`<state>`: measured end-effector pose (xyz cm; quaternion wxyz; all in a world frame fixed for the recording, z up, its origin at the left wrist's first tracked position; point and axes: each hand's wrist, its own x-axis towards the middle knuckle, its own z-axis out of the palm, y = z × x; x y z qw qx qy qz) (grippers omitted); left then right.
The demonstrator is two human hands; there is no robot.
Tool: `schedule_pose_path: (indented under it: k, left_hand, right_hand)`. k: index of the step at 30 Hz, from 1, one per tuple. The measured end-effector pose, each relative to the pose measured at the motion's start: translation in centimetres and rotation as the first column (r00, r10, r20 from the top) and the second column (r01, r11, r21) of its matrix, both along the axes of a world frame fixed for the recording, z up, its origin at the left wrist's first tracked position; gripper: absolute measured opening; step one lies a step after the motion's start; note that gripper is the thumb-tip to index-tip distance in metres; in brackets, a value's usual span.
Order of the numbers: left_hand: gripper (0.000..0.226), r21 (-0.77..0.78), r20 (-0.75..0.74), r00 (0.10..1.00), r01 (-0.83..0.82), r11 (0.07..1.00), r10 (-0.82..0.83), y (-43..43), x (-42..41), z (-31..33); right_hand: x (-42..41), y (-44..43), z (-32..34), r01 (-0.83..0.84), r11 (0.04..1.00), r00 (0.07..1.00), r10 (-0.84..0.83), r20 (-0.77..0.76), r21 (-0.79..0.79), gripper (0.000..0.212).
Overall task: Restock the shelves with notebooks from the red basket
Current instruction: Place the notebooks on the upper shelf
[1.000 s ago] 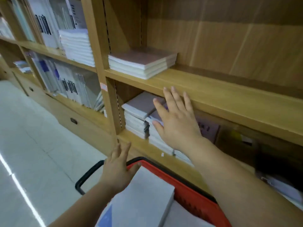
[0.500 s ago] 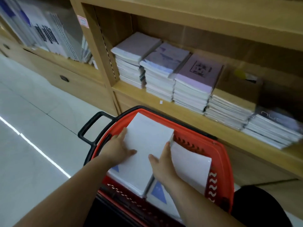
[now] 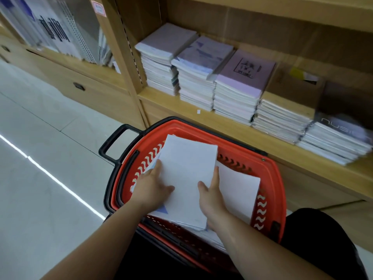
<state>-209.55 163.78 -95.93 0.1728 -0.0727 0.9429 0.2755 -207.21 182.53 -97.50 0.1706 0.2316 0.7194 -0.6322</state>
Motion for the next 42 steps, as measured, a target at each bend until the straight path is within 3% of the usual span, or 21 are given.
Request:
schedule_pose_path:
  k: [3, 5, 7, 10, 14, 18, 22, 27, 34, 39, 42]
  left_hand:
    - [0.091, 0.224, 0.029, 0.991, -0.132, 0.966, 0.129, 0.0, 1.9, -0.5]
    - [0.086, 0.449, 0.114, 0.955, -0.294, 0.844, 0.273, 0.0, 2.3, -0.6]
    - [0.077, 0.568, 0.201, 0.920, -0.388, 0.726, 0.335, 0.2, 2.3, -0.4]
    - [0.063, 0.646, 0.252, 0.920, -0.392, 0.655, 0.301, 0.9, 2.2, -0.1]
    - [0.067, 0.685, 0.276, 0.917, -0.398, 0.610, 0.288, 2.3, 2.2, 0.2]
    - [0.068, 0.766, 0.183, 0.938, -0.323, 0.556, 0.293, 3.0, 1.7, 2.9]
    - [0.072, 0.809, -0.032, 0.945, -0.168, 0.564, 0.327, 2.1, 0.2, 8.7]
    - [0.073, 0.840, -0.230, 0.884, -0.030, 0.541, 0.406, 0.6, -0.7, 17.0]
    - [0.073, 0.790, -0.467, 0.799, 0.186, 0.584, 0.379, 0.9, -4.8, 27.1]
    - [0.058, 0.727, -0.525, 0.826, 0.309, 0.613, 0.206, 2.9, -11.0, 32.8]
    - [0.041, 0.748, -0.465, 0.853, 0.234, 0.622, 0.237, 4.3, -13.9, 34.4]
  right_hand:
    - [0.4, 1.2, -0.3, -0.015, 1.000, 1.000, 0.015, -0.003, -0.022, 0.070]
    - [0.6, 1.7, -0.4, -0.030, 0.999, 0.999, 0.030, -0.010, -0.015, 0.070]
    - [0.7, 2.3, -0.3, -0.043, 0.999, 0.999, 0.043, -0.026, 0.017, 0.070]
    - [0.8, 3.6, 0.1, -0.021, 1.000, 0.997, 0.021, -0.078, 0.008, 0.068]
    - [0.3, 5.4, 1.7, -0.017, 1.000, 0.986, 0.013, -0.169, -0.024, 0.064]
    - [-1.3, 5.7, 4.4, -0.063, 0.998, 0.953, 0.062, -0.297, 0.004, 0.066]
    - [-3.9, 4.3, 9.0, -0.105, 0.994, 0.873, 0.108, -0.475, 0.033, 0.068]
    - [-6.7, 2.3, 16.8, -0.181, 0.982, 0.717, 0.164, -0.677, 0.046, 0.069]
    - [-9.3, 2.6, 27.2, -0.113, 0.992, 0.551, 0.013, -0.834, -0.059, 0.065]
    - [-14.1, 5.1, 33.4, 0.022, 0.989, 0.564, -0.134, -0.815, -0.148, 0.053]
    - [-18.4, 6.2, 35.8, 0.122, 0.966, 0.633, -0.252, -0.732, -0.227, 0.039]
